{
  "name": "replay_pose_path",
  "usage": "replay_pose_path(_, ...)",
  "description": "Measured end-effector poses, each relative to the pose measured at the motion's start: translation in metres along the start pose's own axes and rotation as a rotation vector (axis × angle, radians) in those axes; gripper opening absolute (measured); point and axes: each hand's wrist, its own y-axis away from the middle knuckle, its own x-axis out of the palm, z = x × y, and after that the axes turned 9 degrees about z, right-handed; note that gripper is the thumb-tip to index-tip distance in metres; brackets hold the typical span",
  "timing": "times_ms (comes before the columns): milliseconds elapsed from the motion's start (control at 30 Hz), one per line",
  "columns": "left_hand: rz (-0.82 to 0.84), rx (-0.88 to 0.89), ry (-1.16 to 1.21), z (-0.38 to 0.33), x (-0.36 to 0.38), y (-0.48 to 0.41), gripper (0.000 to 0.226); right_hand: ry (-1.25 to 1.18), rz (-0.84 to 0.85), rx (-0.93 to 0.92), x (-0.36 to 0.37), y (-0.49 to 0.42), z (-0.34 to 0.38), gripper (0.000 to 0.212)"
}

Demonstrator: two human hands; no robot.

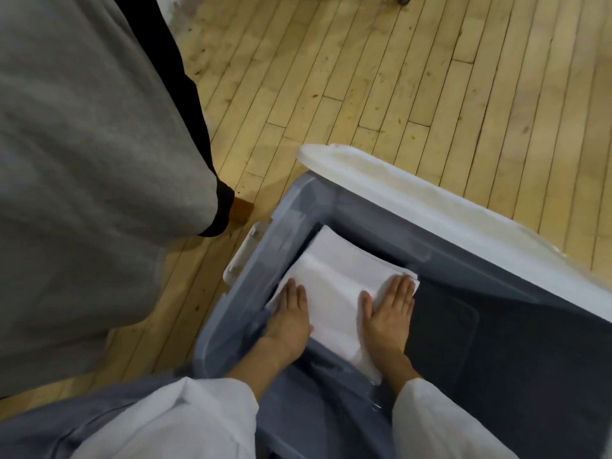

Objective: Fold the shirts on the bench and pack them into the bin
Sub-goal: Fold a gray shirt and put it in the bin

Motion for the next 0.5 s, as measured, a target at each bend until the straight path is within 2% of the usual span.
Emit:
replay_pose_path(133,0.071,0.036,0.218,0.007,-0.011,0.003,0.068,0.14,0.174,0.018,-0.026,-0.005,0.004,0.083)
replay_pose_path(233,0.016,0.031,0.533,0.017,-0.031,0.026,0.07,0.142,0.133,-0.015,-0.05,0.008,0.029,0.075)
replay_pose_path(400,-0.258,0.086,0.816,0.043,-0.077,0.096,0.075,-0.305,-0.019,-0.284,-0.081,0.083,0.12,0.049)
replay_pose_path(500,-0.584,0.053,0.757,0.088,-0.112,0.17,0.07,-0.393,0.024,-0.523,-0.11,0.138,0.204,0.042)
